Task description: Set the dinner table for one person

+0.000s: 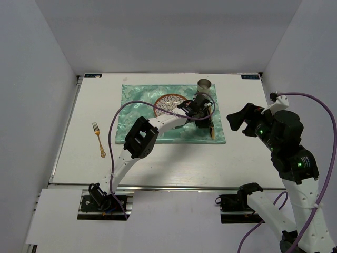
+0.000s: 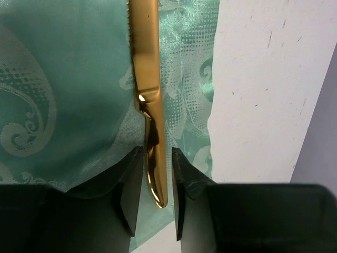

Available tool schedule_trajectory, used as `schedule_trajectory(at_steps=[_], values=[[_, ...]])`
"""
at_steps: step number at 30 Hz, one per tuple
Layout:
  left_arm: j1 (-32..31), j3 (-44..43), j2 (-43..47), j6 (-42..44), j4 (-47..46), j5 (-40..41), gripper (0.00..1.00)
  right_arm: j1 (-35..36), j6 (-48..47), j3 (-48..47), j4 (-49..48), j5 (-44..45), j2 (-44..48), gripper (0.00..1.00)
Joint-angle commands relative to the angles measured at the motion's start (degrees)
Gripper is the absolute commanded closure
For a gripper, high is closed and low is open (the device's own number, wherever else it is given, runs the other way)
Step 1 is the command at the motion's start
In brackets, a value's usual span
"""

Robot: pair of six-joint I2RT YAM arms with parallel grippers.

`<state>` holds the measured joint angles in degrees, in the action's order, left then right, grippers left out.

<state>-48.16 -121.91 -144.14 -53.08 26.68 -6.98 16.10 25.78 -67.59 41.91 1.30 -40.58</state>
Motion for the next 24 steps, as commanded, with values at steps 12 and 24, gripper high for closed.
schedule_trajectory(at_steps=[12,24], values=[[0.26,-2.02,5.78,-0.36,1.26,2.67,0.44,-0.28,-1.87,-1.4,-1.74,-0.69,0.5,0.11],[8.86,7.63,28.55,8.33,20.95,18.4,0.13,-0.19,-2.31,1.58,-4.2,-5.95,0.68,0.11]])
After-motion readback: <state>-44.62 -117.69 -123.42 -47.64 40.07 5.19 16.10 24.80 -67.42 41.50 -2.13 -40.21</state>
